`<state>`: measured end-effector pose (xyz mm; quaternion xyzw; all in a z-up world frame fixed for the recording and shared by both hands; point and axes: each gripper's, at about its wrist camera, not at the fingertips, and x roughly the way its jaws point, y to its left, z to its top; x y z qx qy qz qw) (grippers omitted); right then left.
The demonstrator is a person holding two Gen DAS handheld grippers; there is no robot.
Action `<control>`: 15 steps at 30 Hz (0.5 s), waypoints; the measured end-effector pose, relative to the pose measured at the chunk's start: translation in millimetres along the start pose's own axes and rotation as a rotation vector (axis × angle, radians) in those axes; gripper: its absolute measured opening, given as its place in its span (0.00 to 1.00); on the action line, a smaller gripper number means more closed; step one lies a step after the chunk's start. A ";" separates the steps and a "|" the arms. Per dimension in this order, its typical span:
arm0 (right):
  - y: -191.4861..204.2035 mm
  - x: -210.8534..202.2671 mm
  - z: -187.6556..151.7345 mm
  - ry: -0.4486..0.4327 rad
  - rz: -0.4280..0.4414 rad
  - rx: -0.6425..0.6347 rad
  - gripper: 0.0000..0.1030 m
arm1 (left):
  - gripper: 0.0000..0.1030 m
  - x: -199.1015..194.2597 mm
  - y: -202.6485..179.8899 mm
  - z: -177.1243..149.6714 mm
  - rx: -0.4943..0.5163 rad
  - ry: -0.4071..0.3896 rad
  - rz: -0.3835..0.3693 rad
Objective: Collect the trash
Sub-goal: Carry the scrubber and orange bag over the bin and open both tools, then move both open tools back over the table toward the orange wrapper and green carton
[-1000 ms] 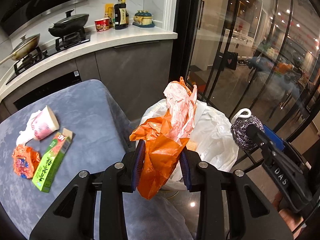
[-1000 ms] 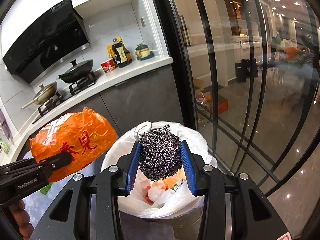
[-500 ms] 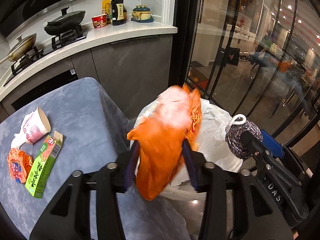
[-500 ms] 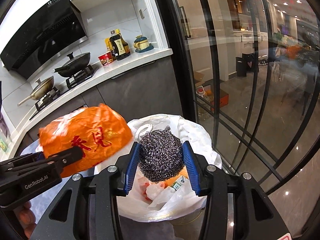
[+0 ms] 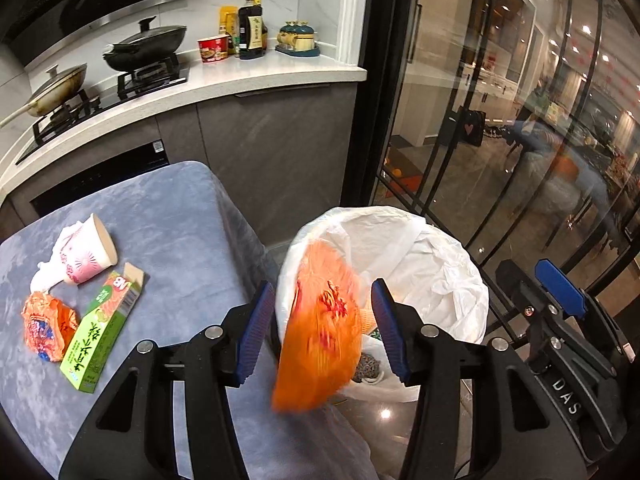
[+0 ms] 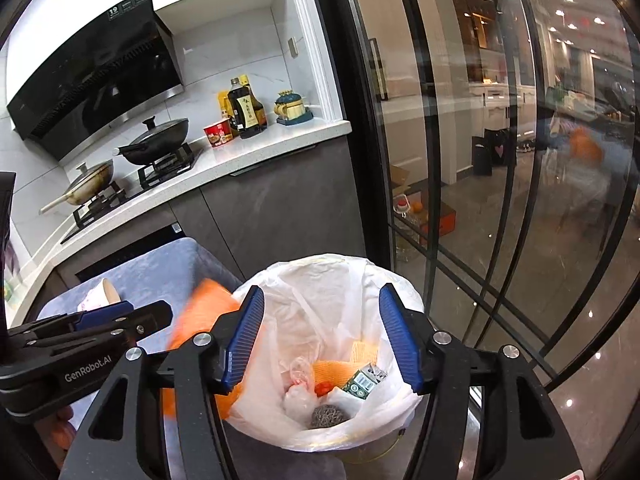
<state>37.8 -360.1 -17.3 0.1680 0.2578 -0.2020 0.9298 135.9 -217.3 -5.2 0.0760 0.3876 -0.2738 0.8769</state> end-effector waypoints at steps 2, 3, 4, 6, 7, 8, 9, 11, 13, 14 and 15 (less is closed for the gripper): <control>4.3 -3.0 0.7 -0.004 0.003 -0.005 0.57 | 0.47 -5.6 6.2 -0.1 -0.011 -0.009 0.004; 6.3 -4.0 1.1 -0.006 0.005 -0.007 0.57 | 0.47 -7.8 8.6 -0.2 -0.014 -0.012 0.004; 8.9 -5.6 1.1 -0.008 0.006 -0.011 0.57 | 0.47 -10.6 11.9 -0.5 -0.020 -0.016 0.005; 15.3 -9.1 2.0 -0.013 0.013 -0.020 0.57 | 0.47 -15.7 18.3 -0.8 -0.029 -0.022 0.009; 18.6 -10.9 2.6 -0.016 0.016 -0.025 0.57 | 0.47 -17.5 21.5 -0.8 -0.033 -0.025 0.010; 21.8 -12.4 3.1 -0.018 0.019 -0.030 0.57 | 0.47 -19.5 24.3 -1.0 -0.037 -0.027 0.013; 25.2 -14.1 3.5 -0.021 0.022 -0.035 0.57 | 0.47 -22.8 28.8 -1.7 -0.044 -0.030 0.015; 33.4 -17.7 4.6 -0.027 0.030 -0.044 0.57 | 0.47 -28.0 36.9 -2.5 -0.055 -0.036 0.021; 41.4 -20.3 4.8 -0.029 0.040 -0.052 0.57 | 0.47 -33.9 49.3 -4.1 -0.075 -0.042 0.030; 45.9 -21.8 4.9 -0.030 0.047 -0.056 0.57 | 0.47 -35.4 53.8 -5.5 -0.083 -0.044 0.034; 50.6 -22.8 4.9 -0.031 0.053 -0.062 0.57 | 0.48 -38.2 61.4 -6.4 -0.095 -0.046 0.040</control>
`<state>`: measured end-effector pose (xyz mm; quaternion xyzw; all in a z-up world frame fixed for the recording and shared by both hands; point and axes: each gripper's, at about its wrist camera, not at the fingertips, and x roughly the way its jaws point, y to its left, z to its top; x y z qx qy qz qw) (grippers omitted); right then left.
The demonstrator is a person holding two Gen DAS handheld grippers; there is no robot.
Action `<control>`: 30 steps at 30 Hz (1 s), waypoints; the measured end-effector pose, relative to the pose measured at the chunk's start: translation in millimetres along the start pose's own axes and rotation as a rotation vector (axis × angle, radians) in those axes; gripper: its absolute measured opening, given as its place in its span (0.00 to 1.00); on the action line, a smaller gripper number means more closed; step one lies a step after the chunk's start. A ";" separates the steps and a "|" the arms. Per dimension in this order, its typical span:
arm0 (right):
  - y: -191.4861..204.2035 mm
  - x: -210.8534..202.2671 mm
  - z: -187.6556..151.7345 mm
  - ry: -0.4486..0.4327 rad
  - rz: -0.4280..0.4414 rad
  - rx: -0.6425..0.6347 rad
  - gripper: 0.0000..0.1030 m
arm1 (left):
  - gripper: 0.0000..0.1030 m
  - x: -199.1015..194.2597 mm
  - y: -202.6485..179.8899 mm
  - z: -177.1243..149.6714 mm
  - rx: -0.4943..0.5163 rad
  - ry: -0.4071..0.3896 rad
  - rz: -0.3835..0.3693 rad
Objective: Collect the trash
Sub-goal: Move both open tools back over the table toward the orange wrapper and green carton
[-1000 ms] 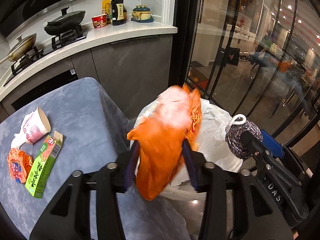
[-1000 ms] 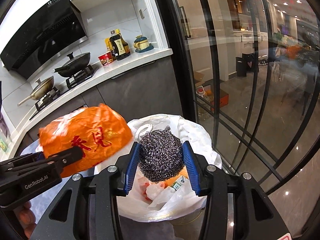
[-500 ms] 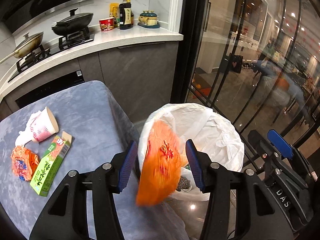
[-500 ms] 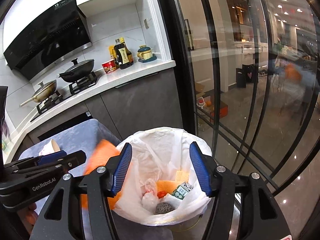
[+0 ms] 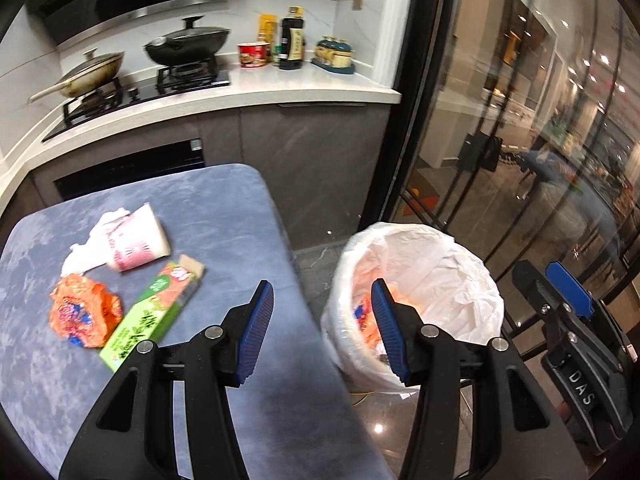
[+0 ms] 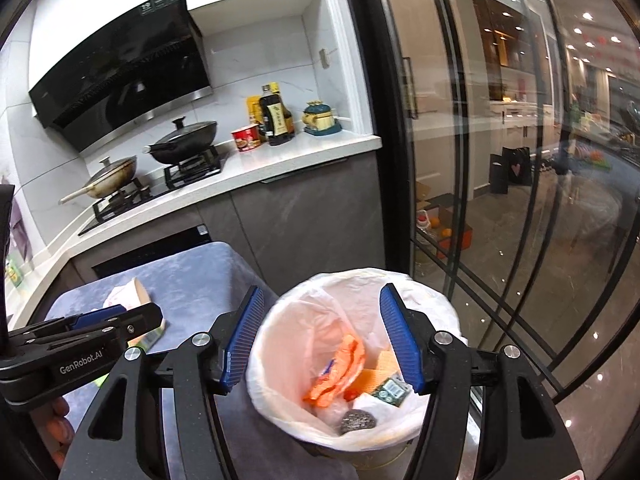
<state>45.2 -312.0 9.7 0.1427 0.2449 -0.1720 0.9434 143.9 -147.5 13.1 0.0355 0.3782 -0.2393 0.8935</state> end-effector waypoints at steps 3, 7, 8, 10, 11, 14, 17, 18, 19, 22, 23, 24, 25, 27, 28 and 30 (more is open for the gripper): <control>17.7 -1.3 -0.6 0.003 0.020 -0.025 0.57 | 0.52 -7.4 22.8 -0.7 -0.034 -0.009 0.019; 39.8 -0.4 -2.3 0.009 0.045 -0.050 0.57 | 0.52 -16.5 53.2 -2.1 -0.083 -0.016 0.044; 45.7 -0.1 -3.0 0.011 0.052 -0.057 0.57 | 0.52 -18.6 59.5 -3.0 -0.093 -0.017 0.051; 57.6 1.0 -3.4 0.014 0.065 -0.068 0.57 | 0.53 -24.2 75.6 -5.3 -0.114 -0.022 0.069; 64.3 1.3 -4.0 0.016 0.072 -0.073 0.57 | 0.53 -26.3 83.7 -6.3 -0.124 -0.023 0.077; 82.2 1.6 -5.8 0.021 0.094 -0.087 0.57 | 0.53 -33.8 105.6 -9.4 -0.153 -0.028 0.099; 102.2 2.6 -7.5 0.027 0.115 -0.107 0.57 | 0.59 -40.5 124.9 -12.5 -0.178 -0.036 0.119; 107.2 2.5 -7.8 0.028 0.119 -0.113 0.57 | 0.61 -43.1 133.1 -13.8 -0.189 -0.040 0.129; 113.0 2.4 -8.2 0.029 0.125 -0.121 0.57 | 0.61 -45.4 140.4 -15.4 -0.198 -0.043 0.138; 130.3 3.7 -11.1 0.035 0.142 -0.138 0.57 | 0.62 -49.4 162.7 -20.3 -0.233 -0.040 0.159; 136.6 4.6 -12.2 0.038 0.149 -0.143 0.57 | 0.65 -50.0 170.3 -21.9 -0.245 -0.038 0.166; 141.3 5.2 -13.1 0.040 0.154 -0.146 0.61 | 0.68 -50.7 179.4 -24.3 -0.261 -0.036 0.177; 148.1 5.6 -14.9 0.040 0.157 -0.152 0.64 | 0.71 -51.7 188.9 -27.0 -0.277 -0.036 0.192; 157.1 7.4 -17.5 0.040 0.163 -0.160 0.65 | 0.72 -51.6 201.3 -31.0 -0.295 -0.031 0.205; 161.4 9.0 -18.8 0.045 0.168 -0.164 0.65 | 0.72 -50.7 208.8 -33.6 -0.306 -0.023 0.212; 171.3 13.8 -22.3 0.061 0.177 -0.172 0.65 | 0.73 -48.5 221.8 -38.9 -0.328 -0.011 0.223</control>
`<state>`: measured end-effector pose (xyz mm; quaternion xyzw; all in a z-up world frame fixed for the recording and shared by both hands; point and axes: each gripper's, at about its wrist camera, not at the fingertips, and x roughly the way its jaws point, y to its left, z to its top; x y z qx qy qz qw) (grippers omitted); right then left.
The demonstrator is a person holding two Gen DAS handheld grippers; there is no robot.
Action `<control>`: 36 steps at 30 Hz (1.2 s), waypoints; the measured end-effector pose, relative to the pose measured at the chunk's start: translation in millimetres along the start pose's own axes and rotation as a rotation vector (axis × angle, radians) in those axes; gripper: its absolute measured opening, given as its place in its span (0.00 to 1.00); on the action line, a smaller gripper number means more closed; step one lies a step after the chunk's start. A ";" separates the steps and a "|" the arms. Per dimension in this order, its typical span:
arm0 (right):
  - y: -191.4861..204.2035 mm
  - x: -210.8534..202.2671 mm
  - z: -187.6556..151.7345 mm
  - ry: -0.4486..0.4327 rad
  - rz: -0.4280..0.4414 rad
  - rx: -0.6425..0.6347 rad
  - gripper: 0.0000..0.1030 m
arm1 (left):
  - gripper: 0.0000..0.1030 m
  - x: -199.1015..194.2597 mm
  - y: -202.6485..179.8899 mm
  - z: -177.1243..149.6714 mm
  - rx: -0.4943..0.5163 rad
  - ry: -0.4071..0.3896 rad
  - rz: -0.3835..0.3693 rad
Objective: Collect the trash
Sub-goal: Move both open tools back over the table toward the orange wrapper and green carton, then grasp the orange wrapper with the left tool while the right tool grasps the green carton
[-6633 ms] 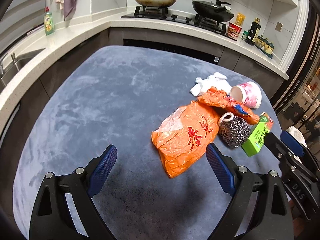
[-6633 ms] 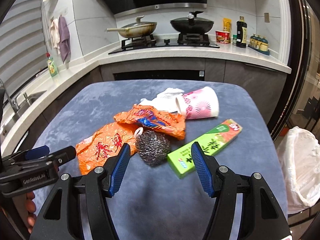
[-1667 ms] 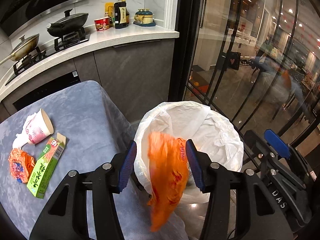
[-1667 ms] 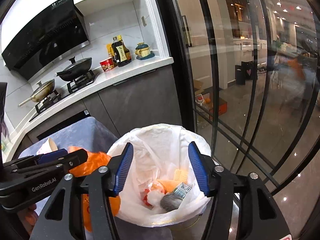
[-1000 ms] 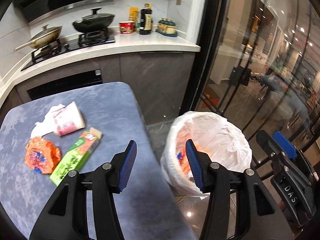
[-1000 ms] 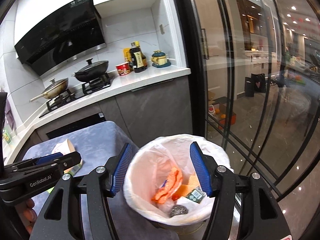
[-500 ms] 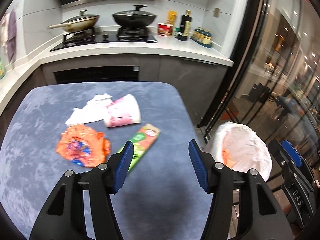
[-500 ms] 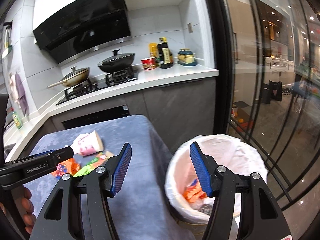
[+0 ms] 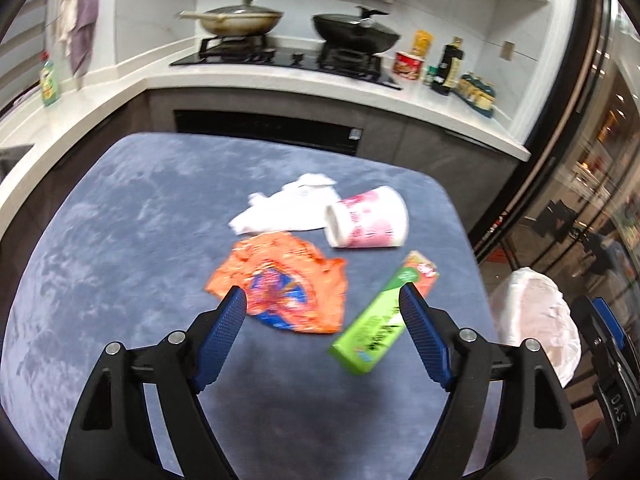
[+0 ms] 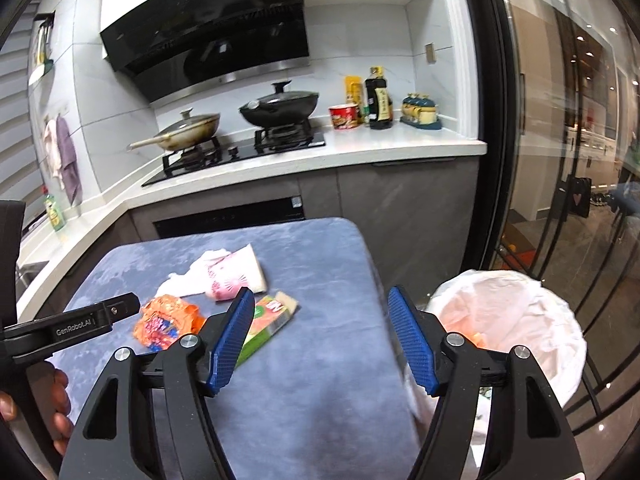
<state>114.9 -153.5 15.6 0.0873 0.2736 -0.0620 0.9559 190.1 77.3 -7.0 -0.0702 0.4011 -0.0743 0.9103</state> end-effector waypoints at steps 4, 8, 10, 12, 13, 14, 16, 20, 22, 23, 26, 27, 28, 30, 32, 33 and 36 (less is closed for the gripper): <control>19.3 13.0 -5.9 0.026 0.019 -0.014 0.65 | 0.74 11.3 22.2 -2.0 -0.034 0.025 0.024; 38.7 29.5 -10.8 0.055 0.037 -0.027 0.65 | 0.81 25.4 40.0 -4.2 -0.064 0.054 0.044; 45.8 36.6 -13.8 0.067 0.045 -0.031 0.65 | 0.84 34.2 48.6 -5.0 -0.084 0.064 0.055; 52.7 43.7 -16.9 0.080 0.051 -0.034 0.65 | 0.84 46.2 54.0 -5.3 -0.100 0.086 0.057; 55.3 46.7 -18.2 0.086 0.053 -0.035 0.65 | 0.84 51.0 55.6 -5.5 -0.109 0.095 0.057; 57.7 50.4 -19.9 0.094 0.056 -0.036 0.65 | 0.84 59.1 58.2 -5.7 -0.122 0.112 0.055; 60.5 55.5 -23.3 0.105 0.057 -0.037 0.65 | 0.84 72.1 60.5 -6.4 -0.145 0.140 0.050; 64.5 65.8 -29.8 0.127 0.054 -0.036 0.65 | 0.84 95.7 60.3 -8.9 -0.178 0.188 0.035; 63.9 70.0 -32.1 0.136 0.052 -0.033 0.65 | 0.84 103.5 58.6 -9.4 -0.189 0.203 0.024; 63.5 71.2 -33.2 0.140 0.051 -0.032 0.65 | 0.82 107.5 58.3 -9.7 -0.200 0.207 0.018; 62.6 75.4 -35.9 0.149 0.050 -0.030 0.65 | 0.66 112.5 57.3 -10.5 -0.214 0.208 0.014; 62.3 76.4 -36.4 0.151 0.049 -0.029 0.65 | 0.62 112.4 56.3 -10.5 -0.208 0.201 0.021; 62.4 77.8 -37.3 0.154 0.049 -0.028 0.65 | 0.51 112.1 55.9 -10.3 -0.205 0.201 0.016; 63.4 79.9 -39.1 0.159 0.048 -0.027 0.65 | 0.45 111.5 57.3 -10.7 -0.207 0.203 0.001; 64.0 81.4 -40.4 0.162 0.050 -0.026 0.65 | 0.32 110.4 57.9 -10.8 -0.200 0.198 -0.001; 64.4 82.4 -40.8 0.164 0.050 -0.025 0.65 | 0.29 109.3 58.2 -11.4 -0.191 0.198 -0.001; 66.1 84.5 -41.7 0.169 0.055 -0.023 0.65 | 0.19 103.1 59.8 -11.2 -0.176 0.186 0.002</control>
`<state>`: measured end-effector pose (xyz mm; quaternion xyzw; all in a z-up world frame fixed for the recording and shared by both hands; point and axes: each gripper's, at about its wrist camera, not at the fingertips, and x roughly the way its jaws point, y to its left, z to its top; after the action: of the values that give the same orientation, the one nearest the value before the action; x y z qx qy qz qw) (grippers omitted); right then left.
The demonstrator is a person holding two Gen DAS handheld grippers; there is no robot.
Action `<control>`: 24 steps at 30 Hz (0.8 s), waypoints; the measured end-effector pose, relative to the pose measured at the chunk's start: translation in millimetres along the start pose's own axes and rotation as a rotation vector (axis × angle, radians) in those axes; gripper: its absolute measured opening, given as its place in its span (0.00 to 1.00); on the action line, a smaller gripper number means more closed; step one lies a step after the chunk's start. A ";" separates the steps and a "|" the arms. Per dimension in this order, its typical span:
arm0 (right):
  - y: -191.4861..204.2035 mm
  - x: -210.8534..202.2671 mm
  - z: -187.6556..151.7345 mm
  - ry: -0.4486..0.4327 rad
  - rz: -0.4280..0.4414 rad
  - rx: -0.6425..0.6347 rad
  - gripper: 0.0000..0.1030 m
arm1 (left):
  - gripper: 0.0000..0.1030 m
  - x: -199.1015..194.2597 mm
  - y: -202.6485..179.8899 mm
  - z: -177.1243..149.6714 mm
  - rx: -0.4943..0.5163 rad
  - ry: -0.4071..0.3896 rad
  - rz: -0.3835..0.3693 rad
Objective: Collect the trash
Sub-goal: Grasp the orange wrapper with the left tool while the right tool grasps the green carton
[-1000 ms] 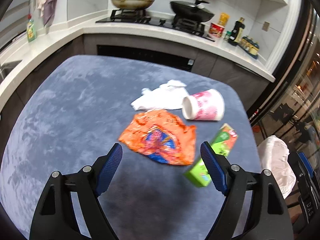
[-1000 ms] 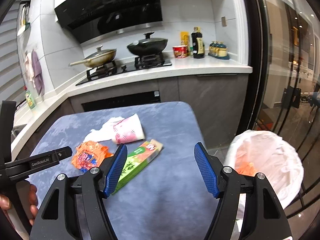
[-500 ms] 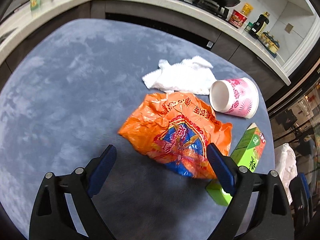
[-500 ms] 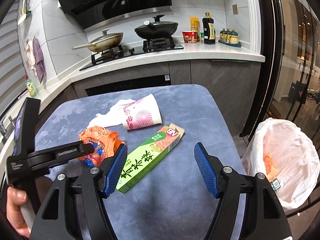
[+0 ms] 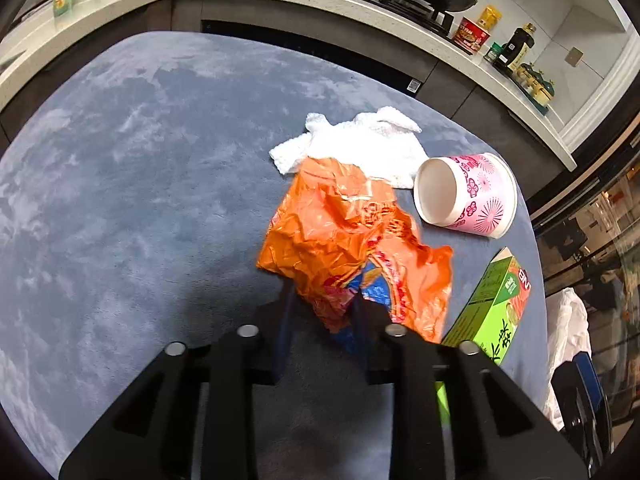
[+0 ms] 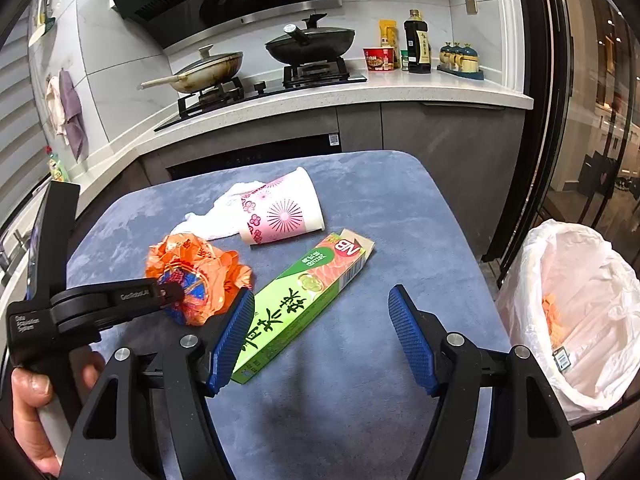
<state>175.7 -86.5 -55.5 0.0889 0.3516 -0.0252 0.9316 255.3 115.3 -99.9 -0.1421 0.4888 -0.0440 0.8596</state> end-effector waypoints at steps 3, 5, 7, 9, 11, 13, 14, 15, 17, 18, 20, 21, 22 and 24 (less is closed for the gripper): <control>2.4 0.2 -0.9 0.002 0.005 -0.001 0.65 | 0.18 -11.7 5.2 2.2 0.000 -0.030 0.014; 4.6 1.7 -1.8 0.006 0.009 0.002 0.65 | 0.18 -21.8 11.9 3.4 -0.006 -0.051 0.033; 7.4 4.2 -2.9 0.012 0.016 0.008 0.66 | 0.18 -29.3 18.5 3.6 -0.014 -0.063 0.041; 12.8 7.8 -4.9 0.021 0.024 0.018 0.68 | 0.18 -35.6 23.5 3.0 -0.012 -0.076 0.059; 19.1 12.1 -7.2 0.030 0.031 0.025 0.68 | 0.18 -41.8 28.9 1.5 -0.009 -0.089 0.076; 26.4 17.9 -10.2 0.041 0.030 0.032 0.68 | 0.18 -44.0 33.2 1.6 -0.009 -0.090 0.081; 28.9 19.6 -11.0 0.044 0.028 0.034 0.68 | 0.18 -44.8 35.4 1.2 -0.010 -0.090 0.082; 32.4 22.6 -12.3 0.050 0.026 0.040 0.68 | 0.18 -45.9 38.0 1.0 -0.010 -0.091 0.084; 38.9 28.5 -14.6 0.060 0.015 0.054 0.73 | 0.18 -47.7 40.2 0.3 -0.007 -0.095 0.087; 41.7 30.2 -15.7 0.059 0.008 0.059 0.76 | 0.18 -48.4 41.4 0.2 -0.003 -0.098 0.091; 47.5 34.1 -17.2 0.060 -0.006 0.069 0.76 | 0.18 -49.5 44.3 -0.2 0.004 -0.102 0.094; 50.2 36.4 -17.7 0.065 -0.008 0.075 0.76 | 0.18 -49.4 45.4 -0.7 0.003 -0.101 0.095; 53.4 39.2 -18.1 0.071 -0.013 0.084 0.76 | 0.18 -49.0 46.8 -1.0 0.000 -0.098 0.092; 56.9 43.1 -18.9 0.078 -0.027 0.092 0.76 | 0.18 -47.9 48.6 -2.1 0.000 -0.095 0.091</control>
<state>202.0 -26.4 -89.4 0.1277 0.3871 -0.0506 0.9117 225.6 171.6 -75.3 -0.1218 0.4536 0.0021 0.8828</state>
